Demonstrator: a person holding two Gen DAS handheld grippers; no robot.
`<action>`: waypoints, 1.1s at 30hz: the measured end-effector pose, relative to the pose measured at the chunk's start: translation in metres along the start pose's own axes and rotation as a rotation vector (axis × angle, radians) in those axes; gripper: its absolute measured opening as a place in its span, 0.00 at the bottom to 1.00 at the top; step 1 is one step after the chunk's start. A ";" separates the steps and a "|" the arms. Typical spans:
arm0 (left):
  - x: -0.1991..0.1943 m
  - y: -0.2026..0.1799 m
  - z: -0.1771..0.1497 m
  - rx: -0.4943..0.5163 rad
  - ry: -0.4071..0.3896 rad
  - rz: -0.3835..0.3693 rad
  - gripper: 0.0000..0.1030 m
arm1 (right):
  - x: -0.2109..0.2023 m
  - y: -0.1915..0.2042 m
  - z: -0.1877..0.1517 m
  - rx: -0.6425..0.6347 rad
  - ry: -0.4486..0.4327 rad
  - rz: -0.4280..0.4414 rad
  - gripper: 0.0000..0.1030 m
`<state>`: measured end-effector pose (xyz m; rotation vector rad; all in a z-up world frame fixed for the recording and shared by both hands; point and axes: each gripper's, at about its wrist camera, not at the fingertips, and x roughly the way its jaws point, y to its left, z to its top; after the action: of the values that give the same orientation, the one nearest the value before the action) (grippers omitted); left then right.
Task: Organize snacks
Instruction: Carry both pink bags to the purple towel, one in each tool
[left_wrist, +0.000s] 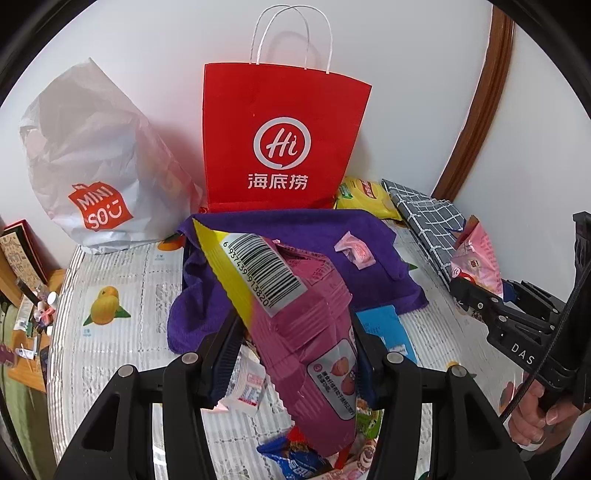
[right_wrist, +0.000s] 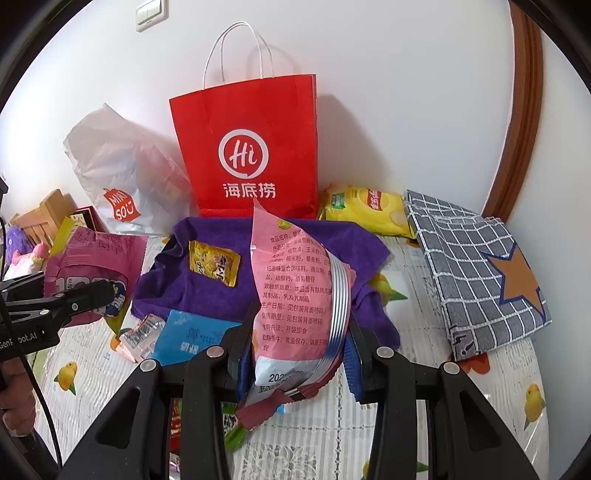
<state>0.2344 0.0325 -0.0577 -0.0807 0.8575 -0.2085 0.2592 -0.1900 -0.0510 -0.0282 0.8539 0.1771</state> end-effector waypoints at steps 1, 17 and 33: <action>0.002 0.000 0.002 0.002 0.001 -0.001 0.50 | 0.002 0.000 0.002 -0.001 -0.001 0.000 0.39; 0.038 0.034 0.027 -0.044 0.034 0.060 0.50 | 0.050 -0.002 0.028 -0.012 0.021 -0.001 0.39; 0.100 0.065 0.037 -0.076 0.125 0.122 0.50 | 0.116 -0.011 0.040 -0.012 0.073 -0.006 0.39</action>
<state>0.3361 0.0736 -0.1174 -0.0872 0.9914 -0.0666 0.3651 -0.1807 -0.1125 -0.0484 0.9254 0.1768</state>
